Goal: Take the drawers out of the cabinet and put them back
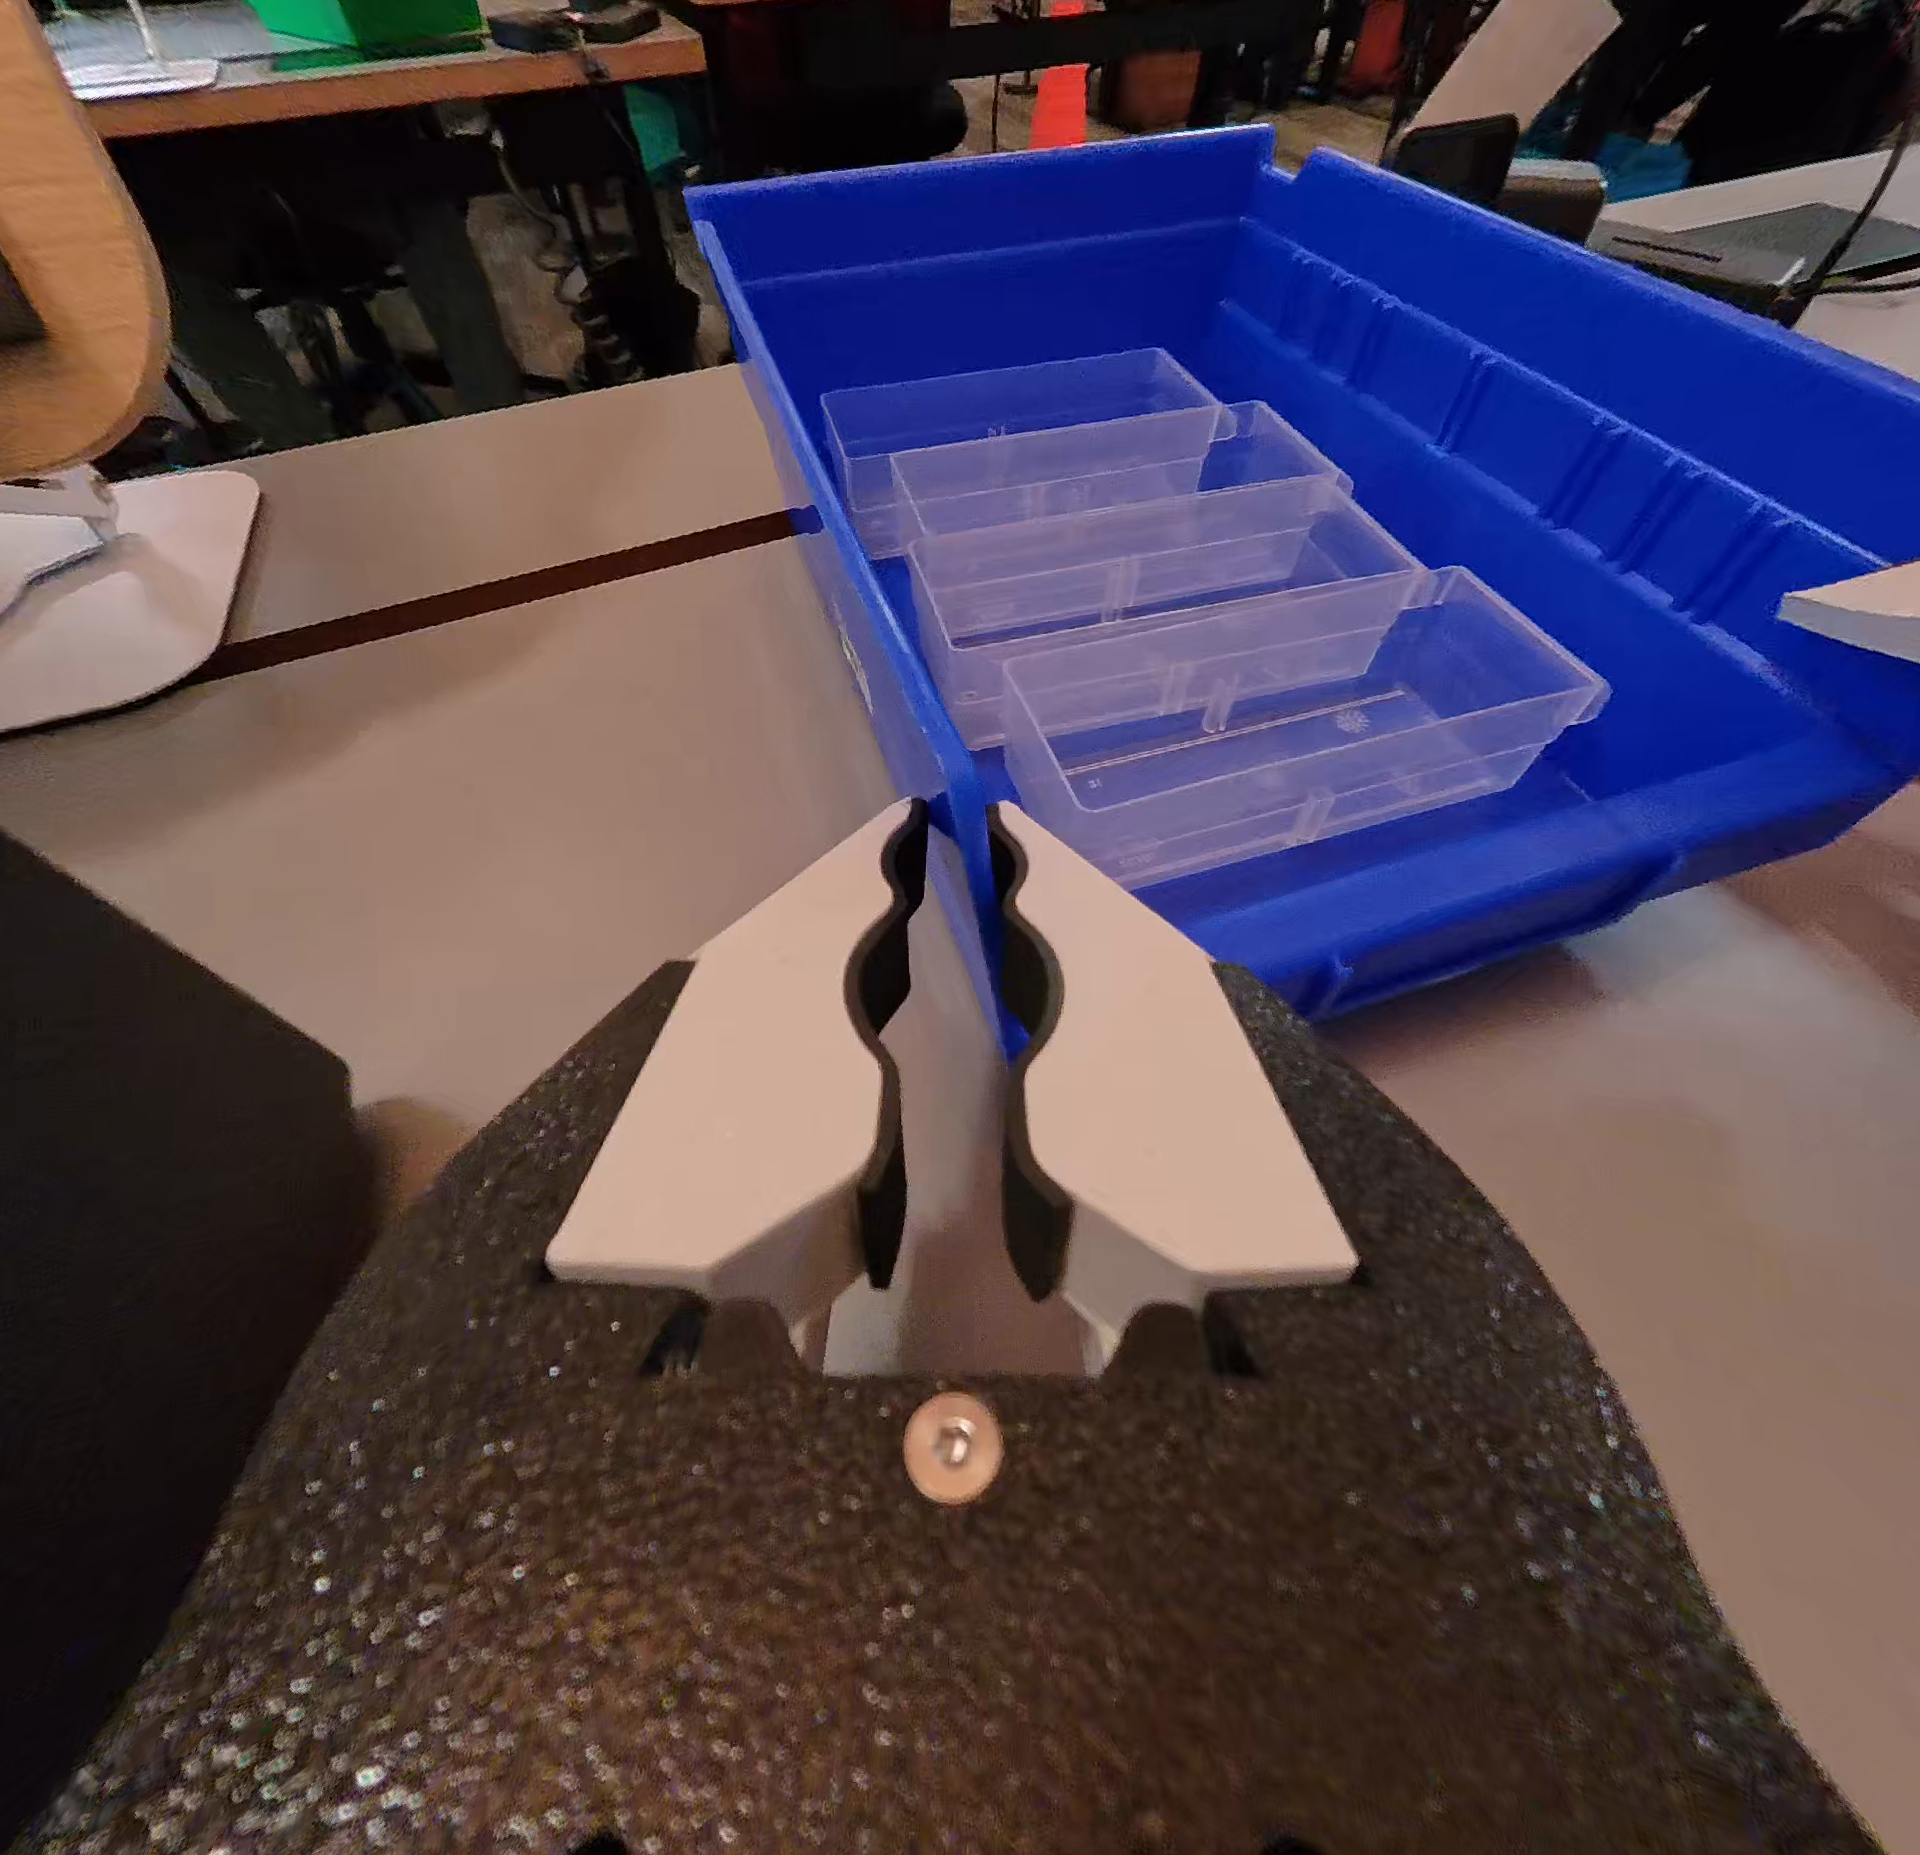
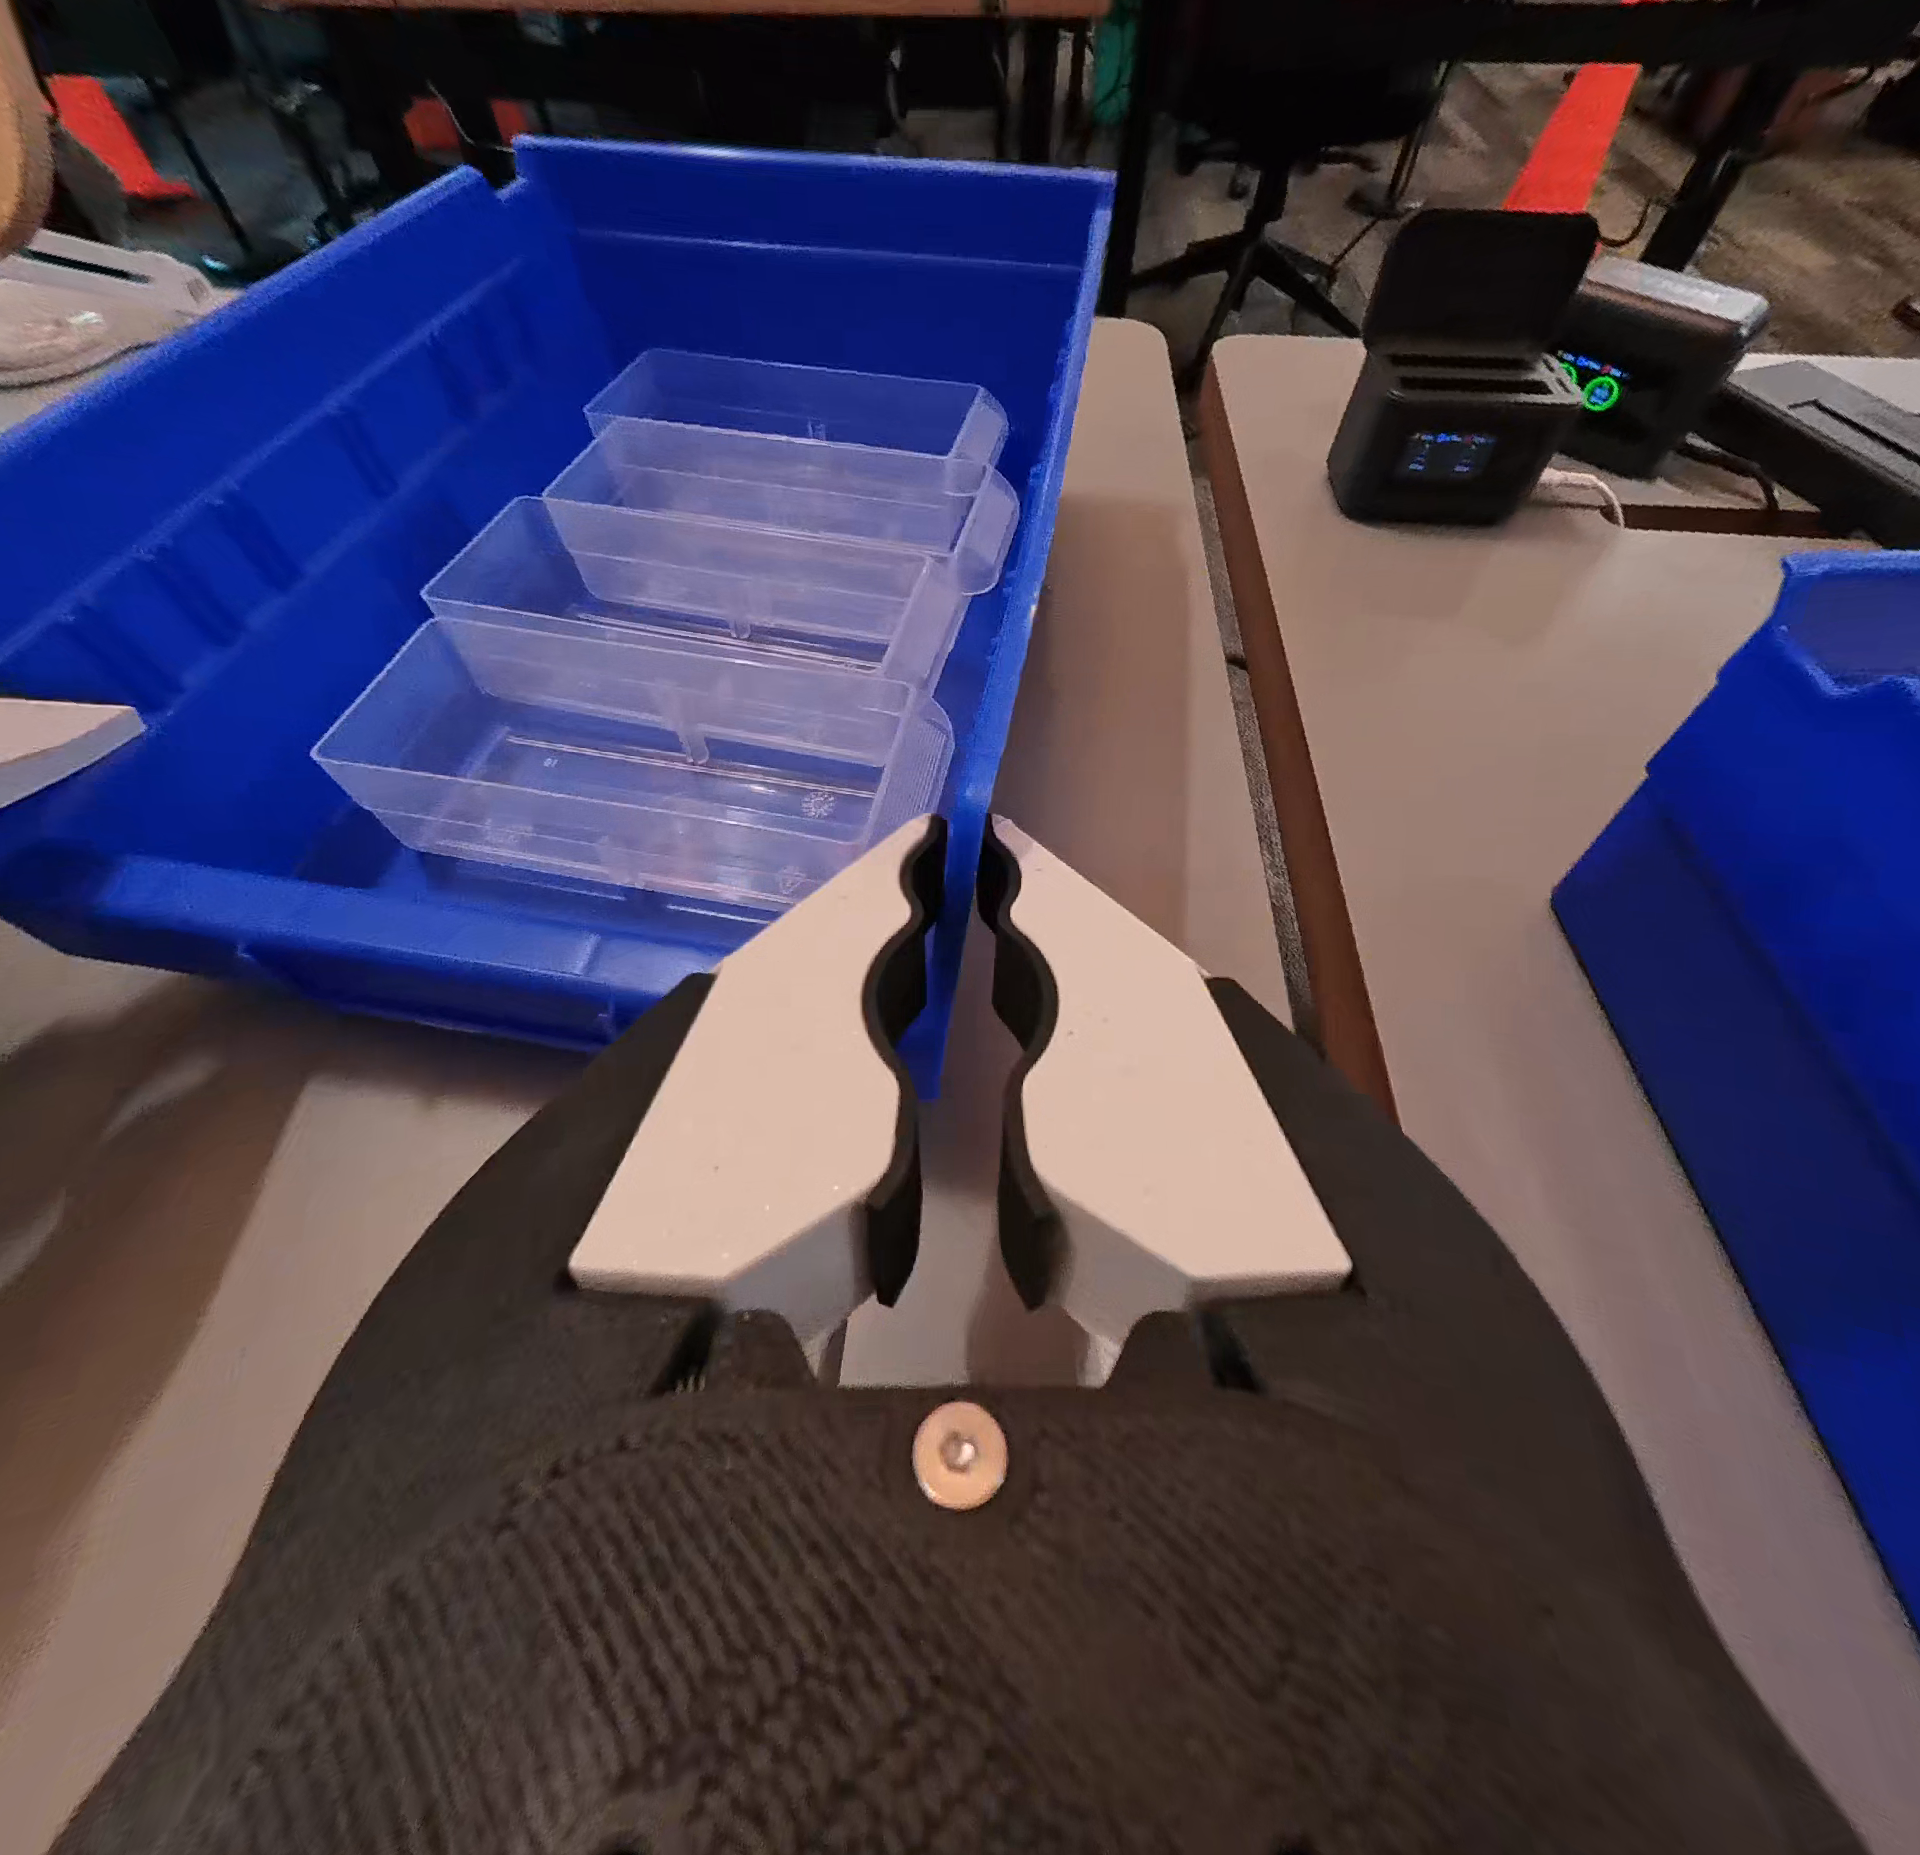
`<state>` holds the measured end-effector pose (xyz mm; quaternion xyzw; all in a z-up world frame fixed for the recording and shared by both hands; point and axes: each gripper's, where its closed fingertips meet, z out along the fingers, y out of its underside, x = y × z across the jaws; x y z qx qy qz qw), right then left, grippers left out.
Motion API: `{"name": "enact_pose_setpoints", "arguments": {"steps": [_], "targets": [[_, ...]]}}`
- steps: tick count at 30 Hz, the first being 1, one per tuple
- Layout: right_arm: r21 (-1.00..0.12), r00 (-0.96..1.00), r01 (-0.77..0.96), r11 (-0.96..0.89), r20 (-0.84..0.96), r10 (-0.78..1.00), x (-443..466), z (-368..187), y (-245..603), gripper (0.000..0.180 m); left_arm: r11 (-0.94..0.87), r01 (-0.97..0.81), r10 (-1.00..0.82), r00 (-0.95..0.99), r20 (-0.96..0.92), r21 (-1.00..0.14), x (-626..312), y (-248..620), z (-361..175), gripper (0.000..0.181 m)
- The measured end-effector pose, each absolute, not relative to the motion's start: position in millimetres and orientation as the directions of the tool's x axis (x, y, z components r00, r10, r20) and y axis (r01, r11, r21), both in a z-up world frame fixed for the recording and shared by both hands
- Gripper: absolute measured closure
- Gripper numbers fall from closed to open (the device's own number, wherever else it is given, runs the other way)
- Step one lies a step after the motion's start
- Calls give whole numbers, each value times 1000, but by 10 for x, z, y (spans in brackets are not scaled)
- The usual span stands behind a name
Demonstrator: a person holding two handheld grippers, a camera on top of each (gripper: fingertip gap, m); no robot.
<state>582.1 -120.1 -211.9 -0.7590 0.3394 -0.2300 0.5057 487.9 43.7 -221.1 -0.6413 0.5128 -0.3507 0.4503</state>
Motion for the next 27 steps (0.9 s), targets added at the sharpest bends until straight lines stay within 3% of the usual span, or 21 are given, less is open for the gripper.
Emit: {"name": "enact_pose_setpoints", "arguments": {"steps": [5,12,21,27], "targets": [[-912,515,-350,-213,2,-857,5218,-2104,-1544,178,11,-361,-976,197,-88,-932,4482,239,-2215,176],[-939,456,-327,-104,-60,-888,3368,-2023,-1999,174,73,-342,-997,2,-79,-937,3102,-133,-2198,177],[-940,673,-244,-237,12,-739,1210,-2022,-2021,165,148,-314,-986,-122,-115,-938,978,-207,-2196,173],[-964,704,-247,-103,-105,-703,628,-1946,-1899,164,144,-335,-988,-94,-119,-931,255,-155,-2200,173]]}}
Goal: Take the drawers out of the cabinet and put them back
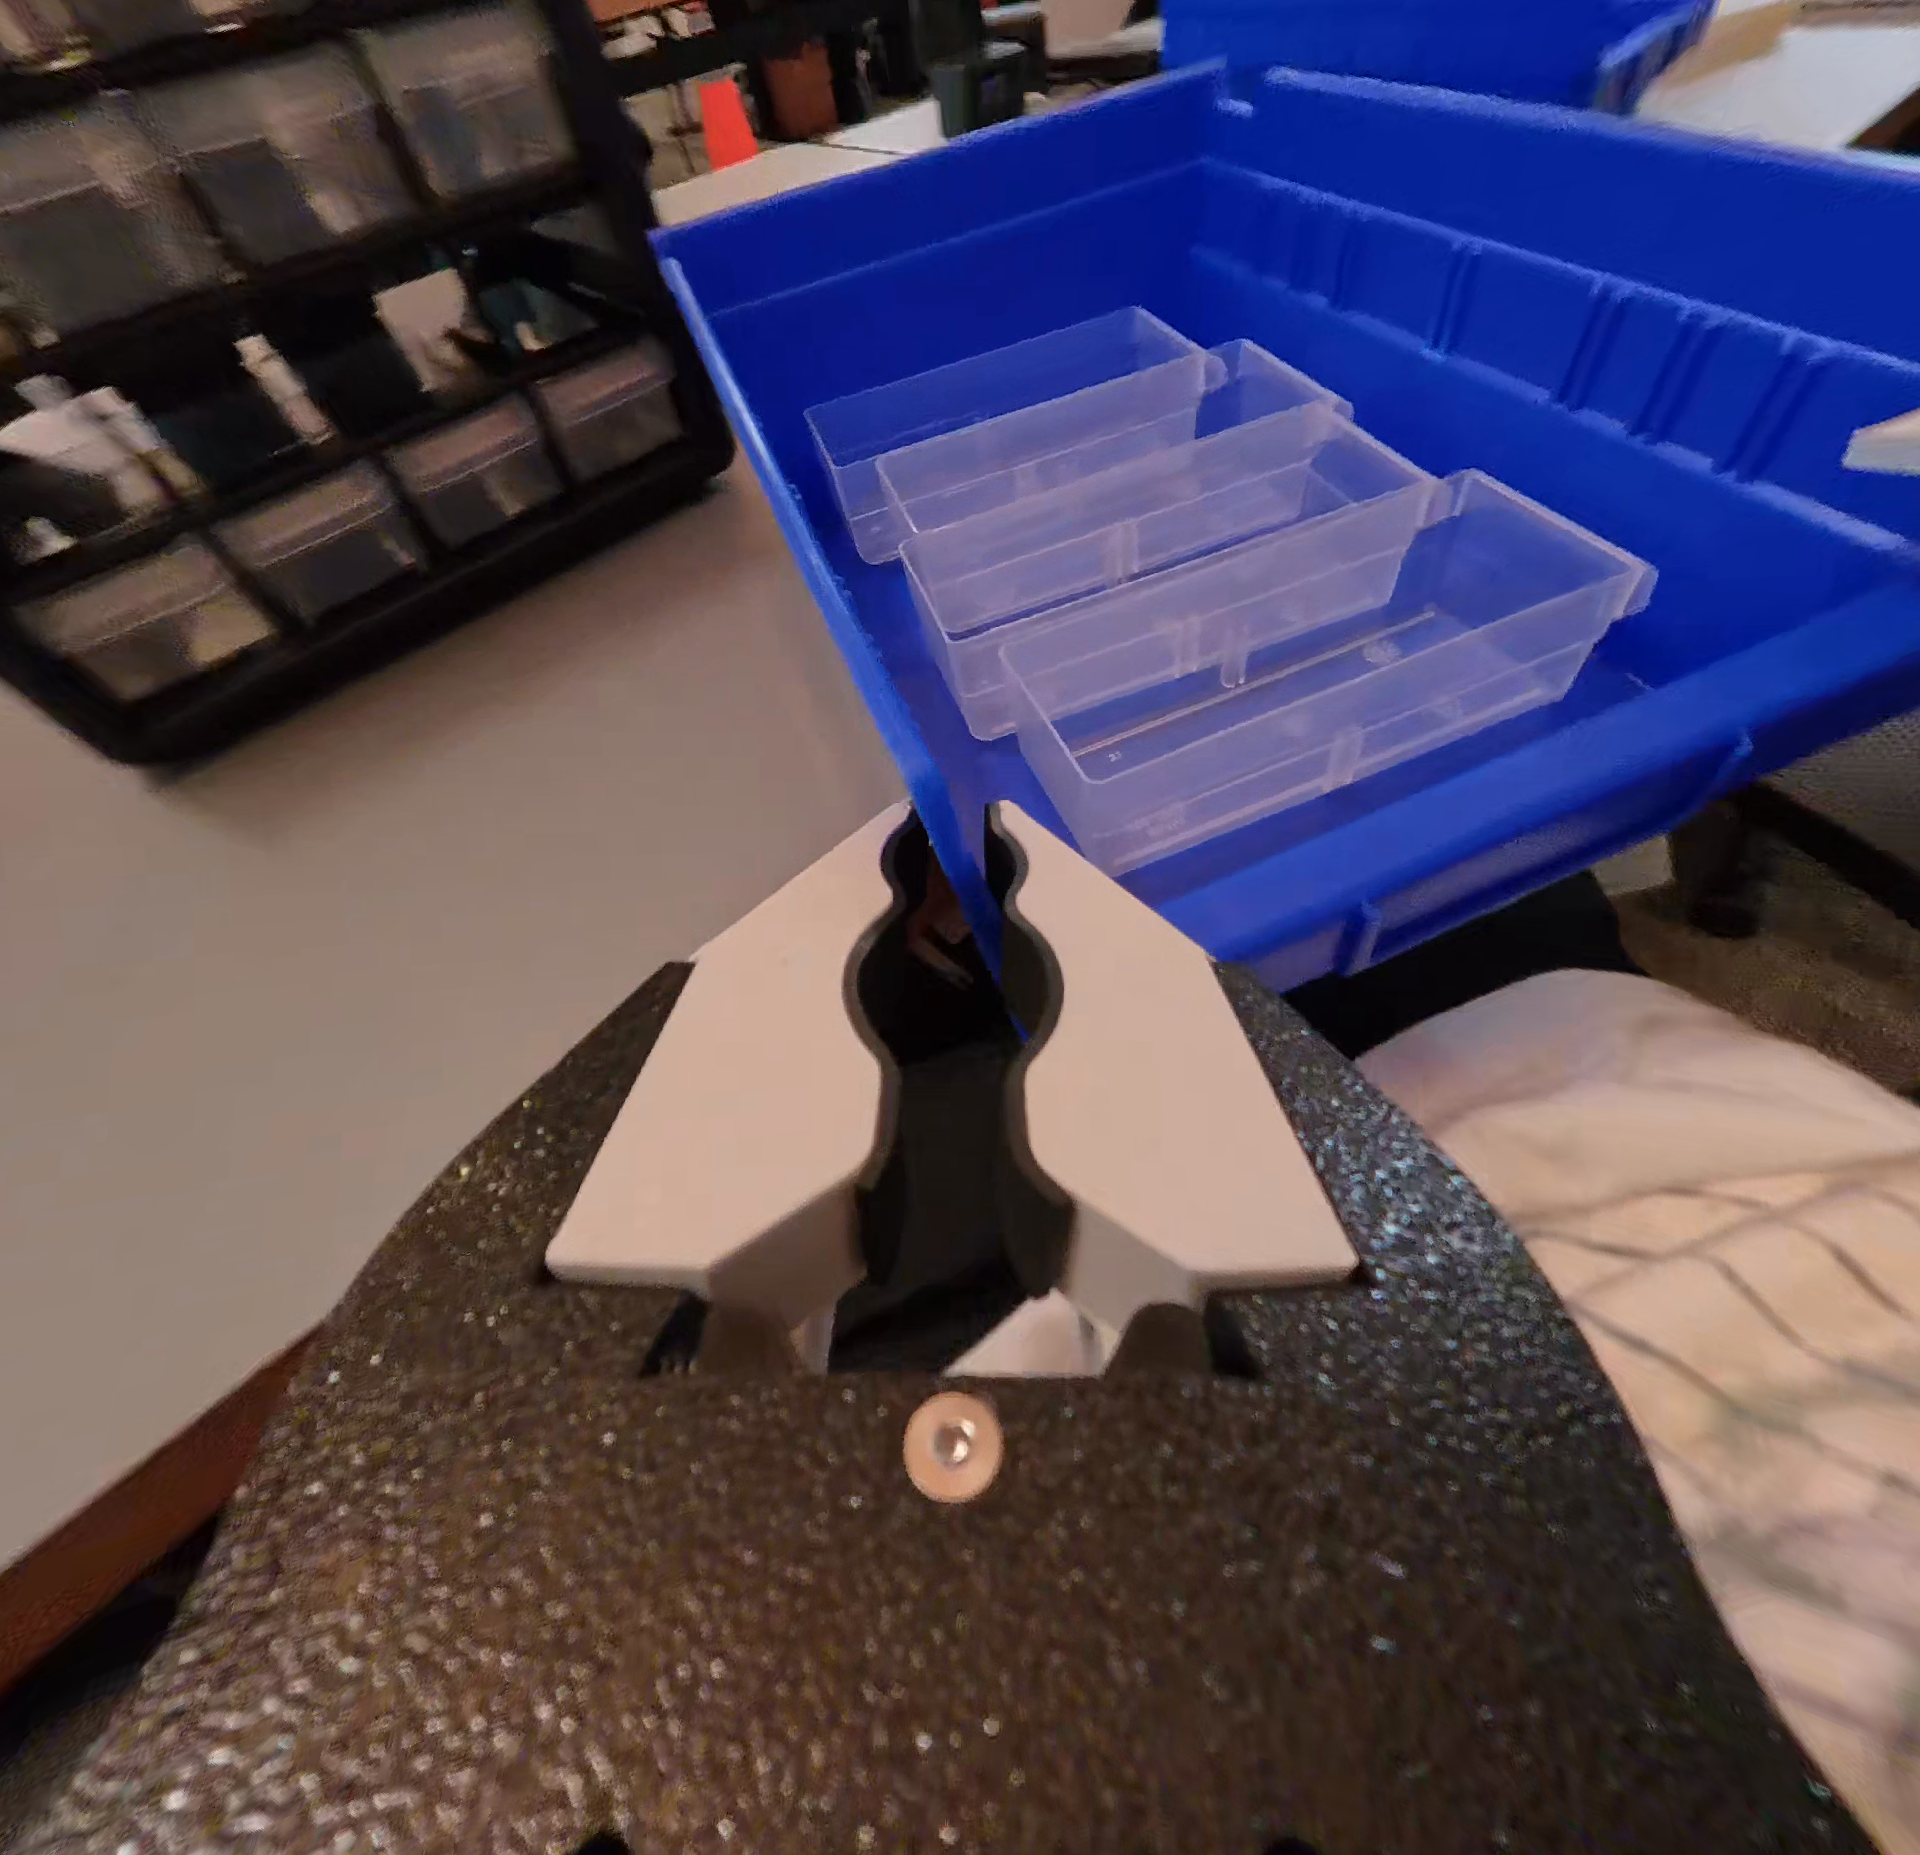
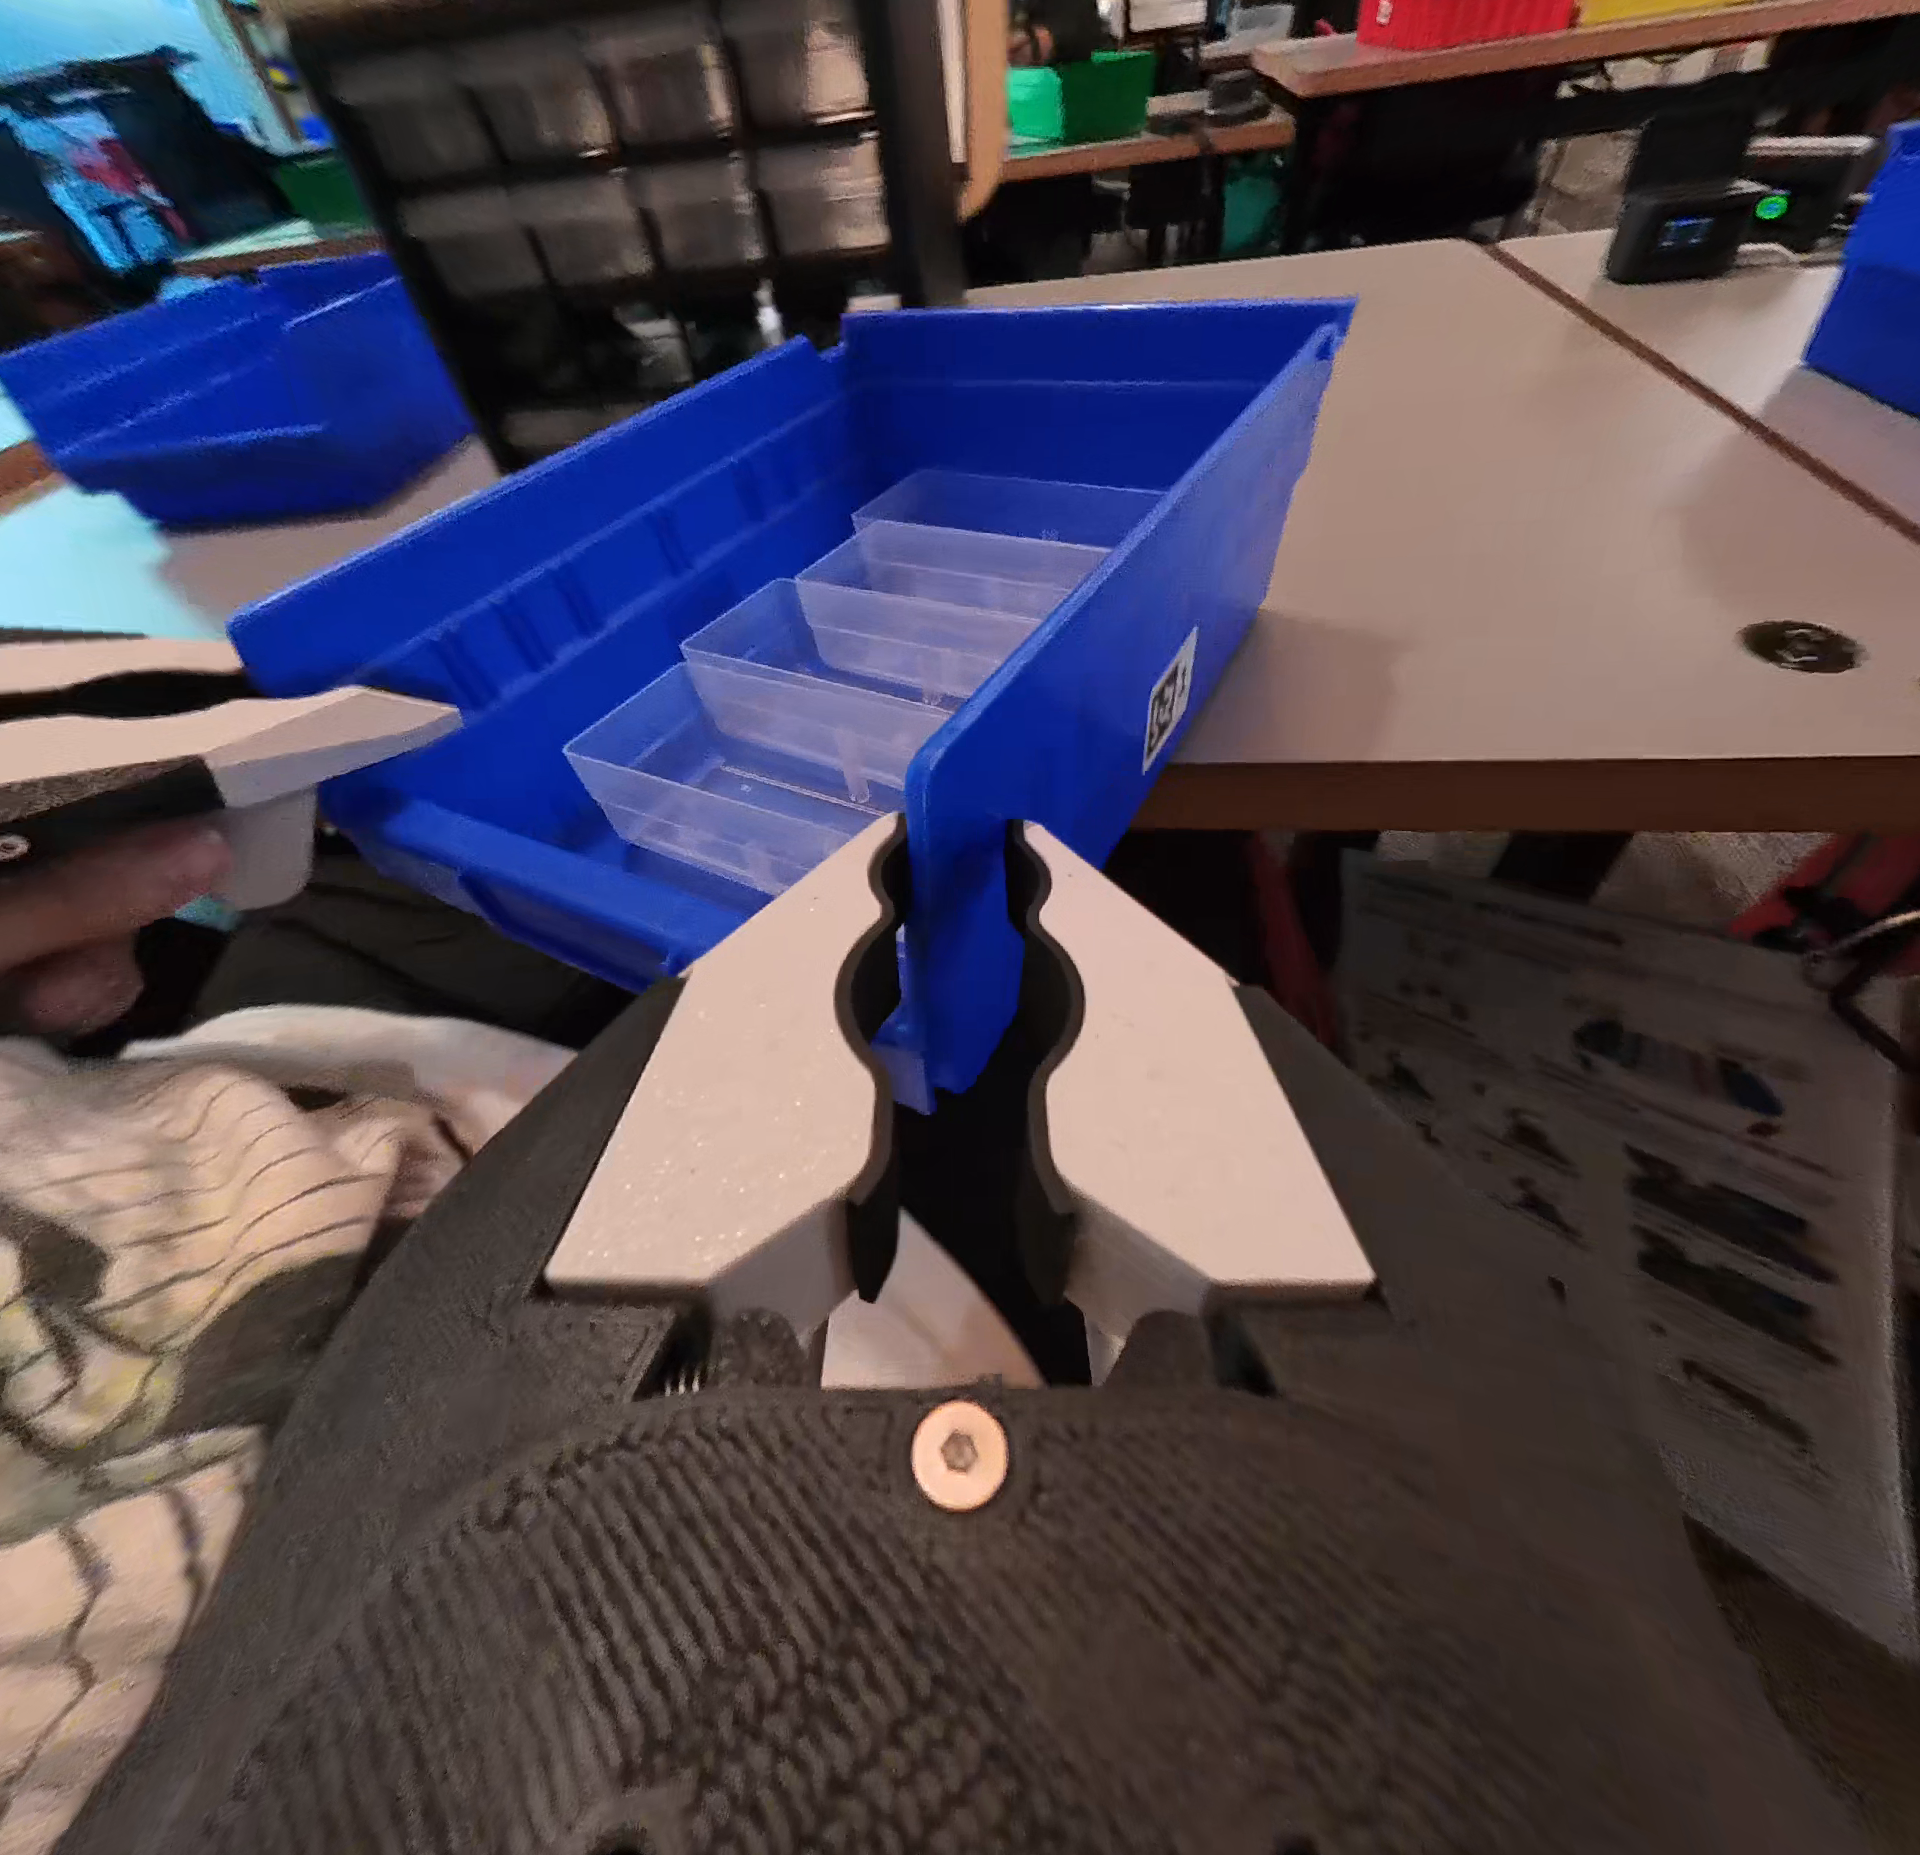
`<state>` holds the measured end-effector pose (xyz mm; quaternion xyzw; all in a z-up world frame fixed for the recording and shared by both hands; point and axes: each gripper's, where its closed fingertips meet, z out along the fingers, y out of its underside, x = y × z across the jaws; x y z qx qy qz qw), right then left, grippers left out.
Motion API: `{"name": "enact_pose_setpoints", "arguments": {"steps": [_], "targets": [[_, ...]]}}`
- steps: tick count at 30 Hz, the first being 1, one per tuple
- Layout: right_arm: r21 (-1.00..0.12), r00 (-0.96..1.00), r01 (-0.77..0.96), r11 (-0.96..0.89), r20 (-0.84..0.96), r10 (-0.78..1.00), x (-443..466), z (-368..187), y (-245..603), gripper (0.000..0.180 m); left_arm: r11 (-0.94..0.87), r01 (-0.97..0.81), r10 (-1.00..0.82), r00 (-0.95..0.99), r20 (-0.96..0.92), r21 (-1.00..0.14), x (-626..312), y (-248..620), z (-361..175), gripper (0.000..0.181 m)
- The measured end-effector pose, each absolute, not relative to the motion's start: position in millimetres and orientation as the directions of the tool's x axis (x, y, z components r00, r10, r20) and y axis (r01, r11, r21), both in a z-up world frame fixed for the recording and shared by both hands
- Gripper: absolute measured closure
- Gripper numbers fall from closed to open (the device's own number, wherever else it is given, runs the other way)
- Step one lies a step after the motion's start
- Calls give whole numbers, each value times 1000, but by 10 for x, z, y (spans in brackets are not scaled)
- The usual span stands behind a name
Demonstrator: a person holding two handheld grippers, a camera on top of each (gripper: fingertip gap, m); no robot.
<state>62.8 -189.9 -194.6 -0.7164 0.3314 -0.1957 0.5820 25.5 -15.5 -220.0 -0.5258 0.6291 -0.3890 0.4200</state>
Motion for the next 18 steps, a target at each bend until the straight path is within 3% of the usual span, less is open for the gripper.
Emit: {"name": "enact_pose_setpoints", "arguments": {"steps": [4,16,18], "targets": [[-959,780,-177,-221,1,-626,416,-2032,-1630,163,137,-335,-990,-33,-134,-932,-4,106,-2194,174],[-939,949,-173,-298,-78,-306,388,-2029,-656,157,27,-408,-989,120,-83,-913,-405,921,-2200,169],[-940,954,-221,-261,-153,-259,394,-1933,-575,142,5,-419,-991,118,-60,-908,-432,956,-2200,166]]}}
